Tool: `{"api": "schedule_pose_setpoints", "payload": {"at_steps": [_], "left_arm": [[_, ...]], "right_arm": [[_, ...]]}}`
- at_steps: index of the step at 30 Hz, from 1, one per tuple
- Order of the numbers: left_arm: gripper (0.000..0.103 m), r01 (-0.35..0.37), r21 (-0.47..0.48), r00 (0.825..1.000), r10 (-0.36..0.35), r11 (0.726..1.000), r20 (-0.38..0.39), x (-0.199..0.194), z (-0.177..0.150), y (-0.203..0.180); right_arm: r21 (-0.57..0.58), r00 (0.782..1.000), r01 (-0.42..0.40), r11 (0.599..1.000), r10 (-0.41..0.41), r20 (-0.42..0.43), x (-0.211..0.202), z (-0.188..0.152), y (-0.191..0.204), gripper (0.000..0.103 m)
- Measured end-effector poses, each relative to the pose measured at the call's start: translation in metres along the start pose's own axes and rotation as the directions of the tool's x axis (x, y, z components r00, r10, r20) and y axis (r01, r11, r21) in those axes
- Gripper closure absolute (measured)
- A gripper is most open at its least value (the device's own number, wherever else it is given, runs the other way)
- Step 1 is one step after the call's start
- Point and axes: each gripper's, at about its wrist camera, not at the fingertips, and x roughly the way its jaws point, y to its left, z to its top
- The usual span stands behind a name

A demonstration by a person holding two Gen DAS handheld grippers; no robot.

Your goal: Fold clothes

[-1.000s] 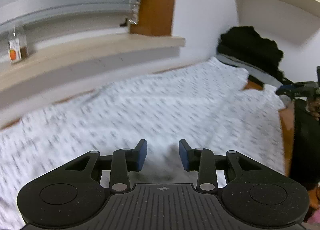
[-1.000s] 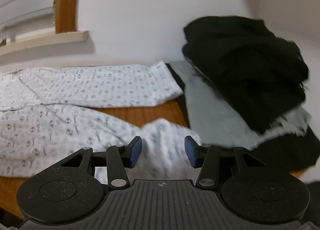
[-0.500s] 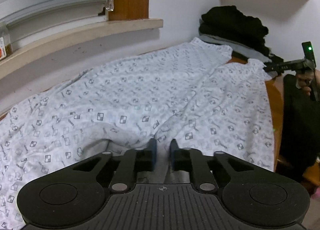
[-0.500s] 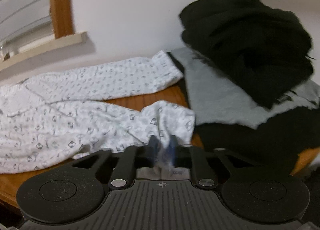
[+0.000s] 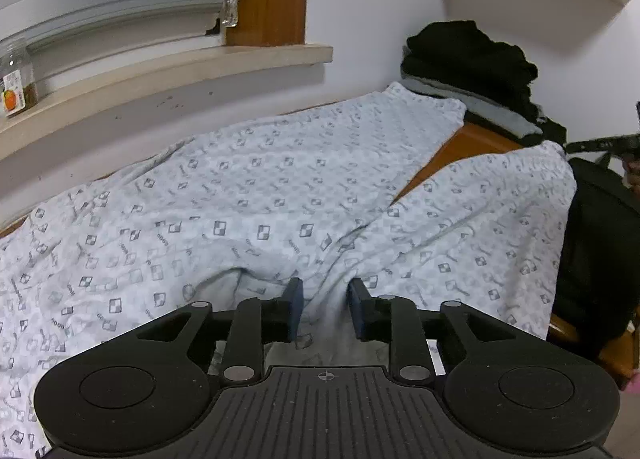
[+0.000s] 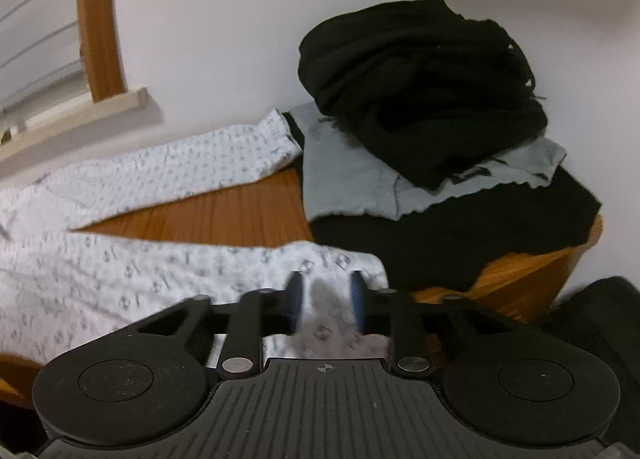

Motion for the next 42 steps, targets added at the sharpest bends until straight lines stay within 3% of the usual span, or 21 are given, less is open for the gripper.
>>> {"api": "schedule_pose_setpoints", "payload": {"at_steps": [9,13,15,16,17,19,23,26,28,30,33,36,40,42], "left_arm": [[0.072,0.0,-0.003,1.0,0.0,1.0,0.0,0.009,-0.003,0.002],[0.072,0.011,0.007,1.0,-0.011,1.0,0.001,0.012,0.0,-0.003],[0.08,0.008,0.03,1.0,-0.008,1.0,0.0,0.015,0.002,-0.007],[0.088,0.004,0.038,1.0,-0.004,0.999,0.003,0.016,0.003,-0.008],[0.097,0.0,0.044,1.0,-0.001,0.999,0.01,0.015,0.003,-0.01],[0.099,-0.002,0.038,0.999,0.001,0.999,0.045,0.008,0.003,-0.01],[0.099,-0.027,0.005,0.987,0.026,1.0,0.156,-0.022,0.01,-0.005],[0.099,-0.08,-0.01,0.963,0.08,0.997,0.259,-0.048,0.018,-0.003],[0.099,-0.148,0.011,0.945,0.138,0.989,0.295,-0.055,0.02,-0.006],[0.099,-0.156,0.036,0.953,0.14,0.987,0.267,-0.052,0.019,-0.007],[0.098,-0.066,0.047,0.985,0.058,0.997,0.163,-0.04,0.007,-0.008],[0.097,0.019,0.049,0.996,-0.023,0.999,0.092,-0.035,-0.006,-0.013],[0.095,0.092,0.053,0.995,-0.094,0.994,0.039,-0.036,-0.012,-0.019],[0.092,0.099,0.061,0.994,-0.102,0.993,0.043,-0.039,-0.01,-0.021]], "right_arm": [[0.057,0.996,0.082,0.995,-0.083,0.017,0.032,-0.001,-0.01,0.049],[0.092,0.999,0.05,0.995,-0.051,0.006,0.043,-0.001,-0.017,0.048],[0.093,0.999,0.026,0.995,-0.028,0.019,0.044,0.002,-0.014,0.055],[0.084,0.999,0.016,0.996,-0.019,0.028,0.043,0.004,-0.011,0.07],[0.061,0.999,0.016,0.998,-0.018,0.042,0.041,0.007,-0.006,0.076],[0.017,0.996,0.009,1.0,-0.011,0.087,0.033,0.013,0.005,0.084],[-0.039,0.974,0.021,0.999,-0.012,0.225,0.015,0.034,0.023,0.086],[-0.051,0.93,0.042,0.998,-0.02,0.366,0.001,0.053,0.035,0.086],[-0.037,0.915,0.051,0.998,-0.032,0.402,0.0,0.06,0.039,0.086],[-0.029,0.915,0.059,0.998,-0.042,0.401,0.005,0.062,0.04,0.086],[-0.033,0.955,0.062,0.998,-0.05,0.291,0.019,0.042,0.034,0.085],[-0.016,0.982,0.065,0.998,-0.061,0.181,0.021,0.007,0.019,0.079],[-0.003,0.978,0.116,0.993,-0.113,0.177,0.006,-0.014,0.014,0.063],[-0.004,0.971,0.126,0.992,-0.122,0.205,0.004,-0.01,0.024,0.062]]}}
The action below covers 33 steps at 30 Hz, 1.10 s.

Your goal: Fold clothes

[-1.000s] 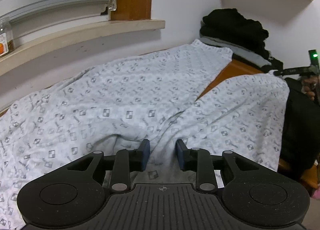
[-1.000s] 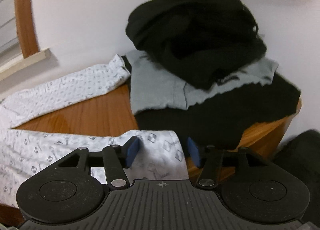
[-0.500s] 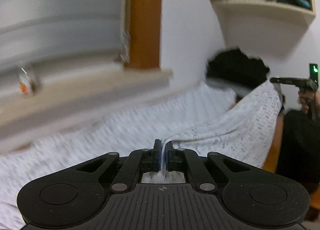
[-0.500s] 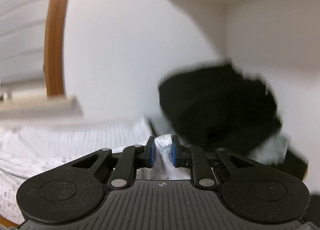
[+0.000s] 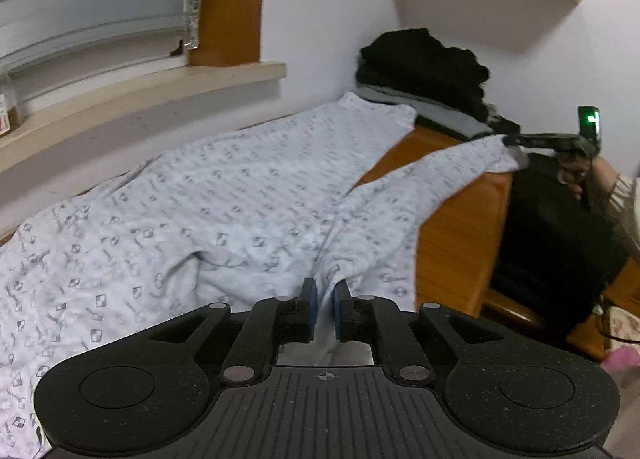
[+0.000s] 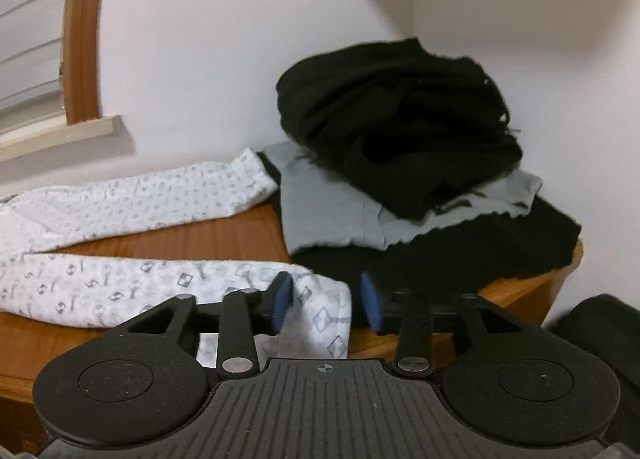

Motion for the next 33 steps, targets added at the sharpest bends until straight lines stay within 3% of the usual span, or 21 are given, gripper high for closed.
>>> {"api": "schedule_pose_setpoints", "payload": {"at_steps": [4,6,9,12,17,23,27,33], "left_arm": [[0.083,0.001,-0.012,0.999,0.0,1.0,0.049,-0.006,0.011,0.0],[0.075,-0.01,-0.023,0.998,0.011,1.0,0.062,-0.002,0.017,0.002],[0.073,-0.035,-0.026,0.999,0.036,0.999,0.037,0.018,0.021,0.002],[0.075,-0.036,-0.032,0.999,0.036,0.999,-0.014,0.042,0.018,0.0],[0.08,-0.005,0.03,0.998,0.007,1.0,-0.056,0.046,-0.001,-0.024],[0.08,0.002,0.015,0.998,-0.001,1.0,-0.056,0.042,-0.009,-0.026],[0.079,-0.021,0.015,0.999,0.021,1.0,-0.033,0.035,-0.004,-0.021],[0.076,-0.079,0.013,0.997,0.08,0.997,-0.005,0.03,0.006,-0.002]], "right_arm": [[-0.004,0.999,0.001,1.0,-0.001,0.053,-0.003,0.009,0.021,0.056],[-0.002,0.997,-0.063,0.998,0.063,0.04,0.002,0.015,0.039,0.054],[-0.015,0.986,-0.169,0.985,0.169,0.003,0.018,0.017,0.078,0.054],[-0.029,0.961,-0.276,0.961,0.274,-0.042,0.029,0.015,0.122,0.054],[-0.102,0.895,-0.442,0.891,0.432,-0.109,0.031,0.014,0.196,0.054],[-0.173,0.826,-0.562,0.809,0.538,-0.167,0.019,0.013,0.246,0.054],[-0.223,0.796,-0.604,0.765,0.565,-0.219,0.01,0.005,0.264,0.054],[-0.237,0.783,-0.62,0.748,0.572,-0.244,-0.003,-0.006,0.257,0.054]]}}
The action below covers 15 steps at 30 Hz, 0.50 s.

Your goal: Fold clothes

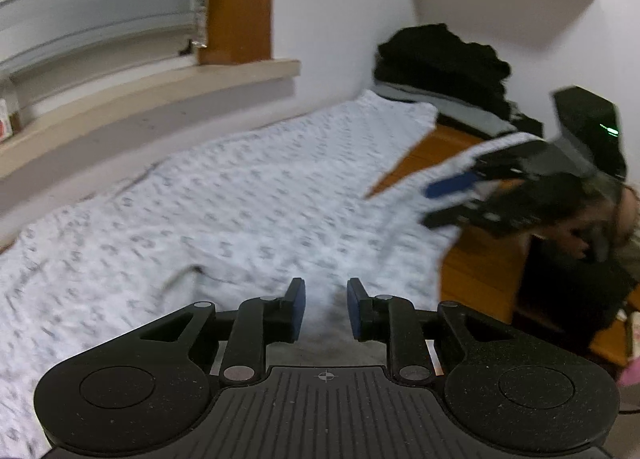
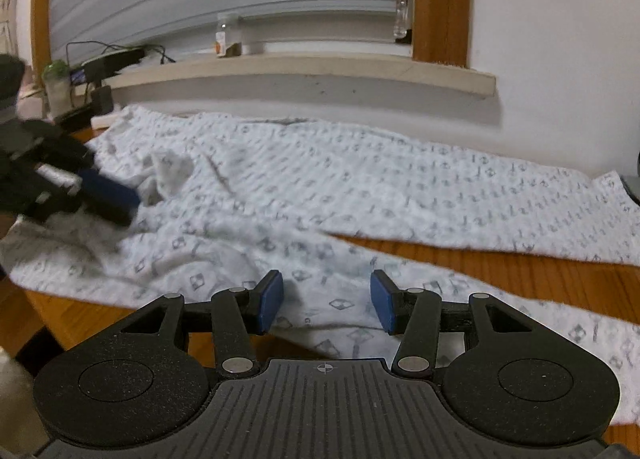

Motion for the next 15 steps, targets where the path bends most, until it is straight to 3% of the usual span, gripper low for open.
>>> {"api": "schedule_pose_setpoints", "payload": {"at_steps": [3,9,15], "left_arm": [[0.076,0.008,0.018,1.0,-0.008,1.0,-0.007,0.007,0.008,0.004],[0.074,0.102,0.037,0.994,-0.1,0.994,-0.049,0.037,0.02,-0.004],[0.075,0.133,0.04,0.99,-0.131,0.99,-0.057,0.053,0.022,-0.008]], "right_arm": [[0.007,1.0,-0.004,1.0,0.004,-0.001,-0.004,-0.004,-0.001,0.054],[0.016,1.0,-0.006,1.0,0.006,0.015,-0.011,-0.012,-0.001,0.054],[0.025,1.0,-0.012,1.0,0.011,0.027,-0.011,-0.013,-0.002,0.053]]}}
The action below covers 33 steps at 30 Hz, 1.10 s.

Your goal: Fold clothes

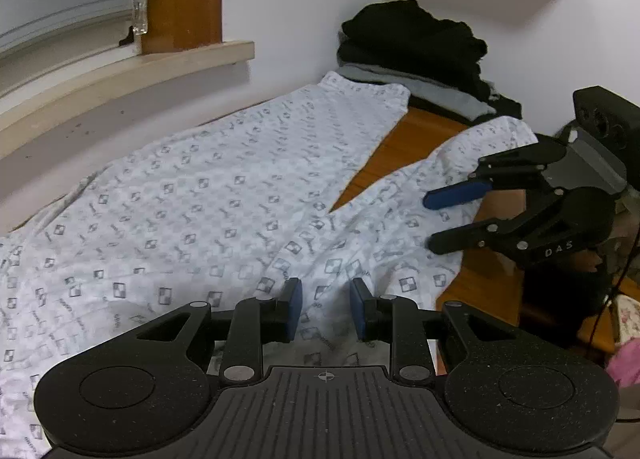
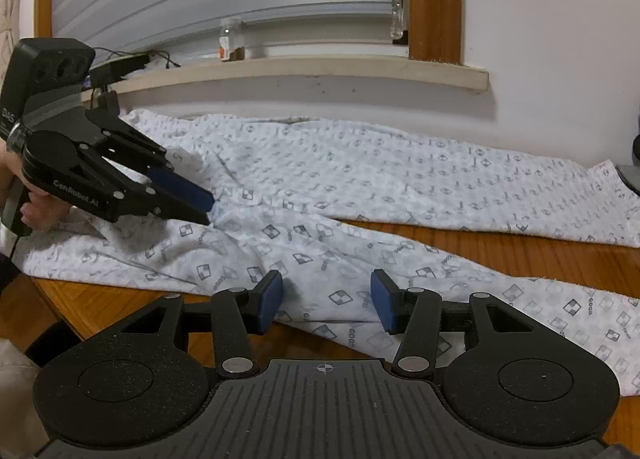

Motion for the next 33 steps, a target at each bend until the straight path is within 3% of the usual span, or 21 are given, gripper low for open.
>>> {"api": "schedule_pose_setpoints", "payload": {"at_steps": [1,4,10,12,13,15,18,19,22,27,31,33], "left_arm": [[0.078,0.003,-0.002,1.0,-0.003,1.0,0.002,0.0,0.0,0.0],[0.102,0.003,0.004,1.0,-0.003,1.0,0.023,-0.002,0.001,-0.001],[0.103,-0.032,-0.005,0.992,0.033,0.999,0.125,-0.018,0.01,0.001],[0.088,-0.037,-0.006,0.993,0.037,0.999,0.116,-0.015,0.013,0.001],[0.072,-0.028,-0.005,0.994,0.029,1.0,0.103,-0.012,0.014,0.0],[0.057,-0.012,0.005,0.997,0.011,1.0,0.082,-0.004,0.014,-0.004],[0.057,-0.003,0.022,0.999,0.002,1.0,0.051,0.009,0.011,-0.009],[0.062,-0.007,0.023,0.999,0.006,1.0,0.044,0.013,0.01,-0.009],[0.099,-0.01,0.021,0.999,0.009,1.0,0.053,0.015,0.011,-0.008],[0.099,-0.029,-0.01,0.987,0.03,1.0,0.157,-0.007,0.02,-0.002],[0.099,-0.048,-0.006,0.99,0.049,0.999,0.135,0.0,0.021,-0.001],[0.1,-0.05,-0.018,0.991,0.052,0.999,0.125,0.005,0.017,0.001]], "right_arm": [[0.001,1.0,-0.001,1.0,0.001,0.003,0.0,0.0,0.0,0.053],[0.006,1.0,-0.004,1.0,0.004,0.011,-0.001,-0.001,-0.001,0.053],[0.014,1.0,0.001,1.0,-0.001,0.025,-0.002,-0.003,-0.001,0.053],[0.018,1.0,0.0,1.0,-0.001,0.026,-0.002,-0.003,-0.001,0.053],[0.019,1.0,0.0,1.0,-0.001,0.027,-0.002,-0.003,-0.001,0.053],[0.019,1.0,0.0,1.0,-0.001,0.031,-0.003,-0.004,-0.001,0.053],[0.02,0.999,-0.001,1.0,0.0,0.037,-0.003,-0.005,-0.001,0.053],[0.02,0.999,-0.002,1.0,0.001,0.04,-0.003,-0.006,-0.001,0.053],[0.02,0.999,-0.004,1.0,0.003,0.047,-0.004,-0.007,-0.001,0.053],[0.031,0.998,-0.015,0.999,0.013,0.06,-0.011,-0.009,-0.002,0.053],[0.066,0.997,0.0,0.998,-0.006,0.08,-0.028,-0.01,-0.012,0.052],[0.086,0.995,0.056,0.995,-0.063,0.08,-0.045,-0.016,-0.03,0.052]]}}
